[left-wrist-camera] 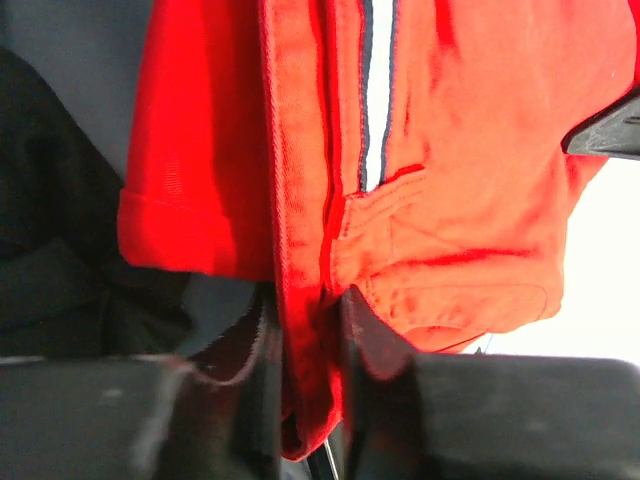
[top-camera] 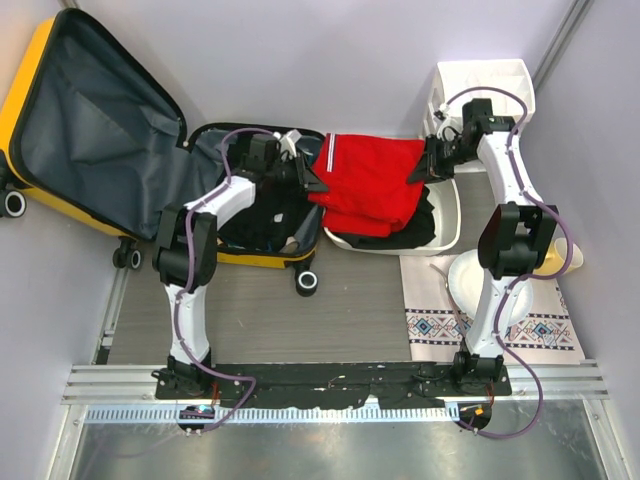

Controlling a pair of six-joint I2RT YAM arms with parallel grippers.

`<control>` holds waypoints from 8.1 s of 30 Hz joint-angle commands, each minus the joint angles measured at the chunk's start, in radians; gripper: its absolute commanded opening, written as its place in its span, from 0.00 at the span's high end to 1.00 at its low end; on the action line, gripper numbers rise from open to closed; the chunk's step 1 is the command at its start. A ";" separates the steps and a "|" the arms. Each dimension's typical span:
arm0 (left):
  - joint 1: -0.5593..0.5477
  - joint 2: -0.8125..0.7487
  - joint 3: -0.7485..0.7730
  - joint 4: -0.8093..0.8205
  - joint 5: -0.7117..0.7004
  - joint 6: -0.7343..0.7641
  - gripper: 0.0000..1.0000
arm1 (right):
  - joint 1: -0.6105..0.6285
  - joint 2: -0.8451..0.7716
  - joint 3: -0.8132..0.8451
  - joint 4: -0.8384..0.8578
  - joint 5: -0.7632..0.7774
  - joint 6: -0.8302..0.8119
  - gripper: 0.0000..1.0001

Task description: Open, take out, and arrange the luggage

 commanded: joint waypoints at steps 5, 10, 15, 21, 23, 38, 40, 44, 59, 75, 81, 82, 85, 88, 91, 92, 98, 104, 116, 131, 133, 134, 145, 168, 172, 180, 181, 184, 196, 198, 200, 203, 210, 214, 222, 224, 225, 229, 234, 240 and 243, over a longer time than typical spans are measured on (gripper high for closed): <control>-0.081 -0.155 0.071 -0.034 0.023 0.207 1.00 | -0.020 -0.098 0.054 -0.029 -0.053 0.000 0.99; -0.138 -0.169 0.118 -0.198 -0.006 0.369 0.91 | -0.092 -0.107 0.016 -0.056 -0.036 -0.043 0.99; -0.207 -0.160 0.156 -0.299 -0.063 0.484 1.00 | -0.117 -0.097 -0.024 -0.088 -0.011 -0.101 0.99; -0.250 -0.025 0.279 -0.445 -0.142 0.466 0.73 | -0.118 -0.064 -0.061 -0.038 0.131 -0.183 0.99; -0.248 -0.010 0.310 -0.473 -0.292 0.442 0.58 | -0.114 -0.044 -0.097 0.034 0.170 -0.180 0.99; -0.213 0.141 0.480 -0.597 -0.846 0.471 0.21 | -0.009 -0.011 -0.236 0.224 0.345 -0.181 0.99; -0.202 0.145 0.474 -0.606 -0.914 0.480 0.20 | 0.008 -0.001 -0.236 0.241 0.352 -0.183 0.99; -0.179 0.167 0.474 -0.634 -0.994 0.488 0.20 | 0.037 0.022 -0.222 0.247 0.358 -0.187 0.99; -0.052 0.121 0.367 -0.630 -0.937 0.549 0.19 | 0.150 0.089 -0.171 0.293 0.348 -0.151 0.99; 0.120 -0.189 0.318 -0.597 -0.405 0.561 0.00 | 0.055 0.020 -0.142 0.186 0.392 -0.197 0.40; 0.187 -0.218 0.264 -0.665 -0.426 0.618 0.02 | 0.055 -0.063 -0.148 0.160 0.377 -0.189 0.31; 0.192 -0.223 0.252 -0.668 -0.423 0.624 0.03 | 0.055 -0.075 -0.147 0.158 0.375 -0.186 0.31; 0.192 -0.237 0.200 -0.669 -0.374 0.658 0.08 | 0.058 -0.112 -0.141 0.155 0.354 -0.169 0.28; 0.192 -0.221 0.172 -0.677 -0.363 0.652 0.09 | 0.063 -0.130 -0.130 0.151 0.334 -0.157 0.28; 0.210 -0.214 0.161 -0.631 -0.390 0.620 0.12 | 0.075 -0.141 -0.122 0.168 0.311 -0.132 0.28; 0.233 -0.209 0.169 -0.619 -0.384 0.600 0.16 | 0.084 -0.143 -0.111 0.171 0.302 -0.125 0.28; 0.312 -0.125 0.290 -0.552 -0.397 0.551 0.30 | 0.113 -0.153 -0.093 0.261 0.234 -0.031 0.30; 0.321 -0.020 0.393 -0.362 -0.374 0.524 0.31 | 0.155 -0.129 -0.052 0.404 0.190 0.075 0.32; 0.243 0.245 0.626 -0.284 -0.419 0.486 0.46 | 0.201 -0.089 -0.025 0.425 0.236 0.101 0.33; 0.178 0.418 0.764 -0.395 -0.611 0.561 0.34 | 0.204 -0.087 -0.052 0.424 0.271 0.086 0.33; 0.175 0.441 0.798 -0.428 -0.620 0.561 0.30 | 0.204 -0.081 -0.047 0.424 0.271 0.087 0.33; 0.175 0.454 0.814 -0.445 -0.633 0.561 0.28 | 0.204 -0.080 -0.044 0.422 0.273 0.087 0.33; 0.209 0.399 0.807 -0.470 -0.580 0.547 0.91 | 0.210 -0.043 0.004 0.444 0.222 0.127 0.33; 0.279 0.176 0.677 -0.479 -0.235 0.488 1.00 | 0.348 0.158 0.174 0.711 0.049 0.388 0.32; 0.284 0.170 0.654 -0.449 -0.213 0.463 1.00 | 0.367 0.181 0.160 0.793 0.055 0.443 0.32; 0.275 0.190 0.671 -0.531 -0.374 0.501 0.38 | 0.396 0.212 0.166 0.823 0.061 0.469 0.32; 0.272 0.176 0.613 -0.521 -0.377 0.498 0.38 | 0.397 0.206 0.160 0.820 0.061 0.466 0.32; 0.252 0.127 0.505 -0.467 -0.379 0.503 0.43 | 0.399 0.198 0.145 0.813 0.061 0.455 0.32; 0.191 0.219 0.546 -0.479 -0.442 0.521 0.39 | 0.397 0.175 0.122 0.800 0.072 0.435 0.32; 0.192 0.239 0.568 -0.473 -0.445 0.508 0.41 | 0.396 0.173 0.119 0.798 0.073 0.434 0.32; 0.191 0.272 0.607 -0.475 -0.446 0.503 0.44 | 0.396 0.175 0.120 0.798 0.073 0.434 0.32; 0.191 0.314 0.667 -0.488 -0.448 0.497 0.45 | 0.396 0.173 0.117 0.798 0.076 0.434 0.32; 0.195 0.340 0.713 -0.540 -0.469 0.540 0.69 | 0.394 0.169 0.111 0.794 0.081 0.428 0.32; 0.232 0.279 0.669 -0.494 -0.298 0.503 0.99 | 0.396 0.180 0.122 0.809 0.084 0.446 0.32; 0.261 0.064 0.460 -0.340 0.024 0.422 1.00 | 0.429 0.235 0.172 0.925 0.069 0.572 0.28; 0.261 0.041 0.457 -0.360 0.061 0.405 1.00 | 0.443 0.249 0.191 0.964 0.052 0.616 0.28; 0.261 0.034 0.457 -0.366 0.090 0.397 1.00 | 0.448 0.265 0.197 0.977 0.043 0.633 0.27; 0.255 0.006 0.448 -0.369 0.153 0.356 1.00 | 0.459 0.281 0.212 1.034 0.003 0.698 0.26; 0.221 -0.013 0.394 -0.376 0.195 0.366 1.00 | 0.443 0.266 0.177 1.062 -0.045 0.757 0.25; 0.192 -0.025 0.339 -0.366 0.207 0.385 1.00 | 0.436 0.253 0.125 1.088 -0.091 0.776 0.24; 0.183 -0.025 0.338 -0.352 0.216 0.377 1.00 | 0.437 0.273 0.133 1.080 -0.077 0.781 0.24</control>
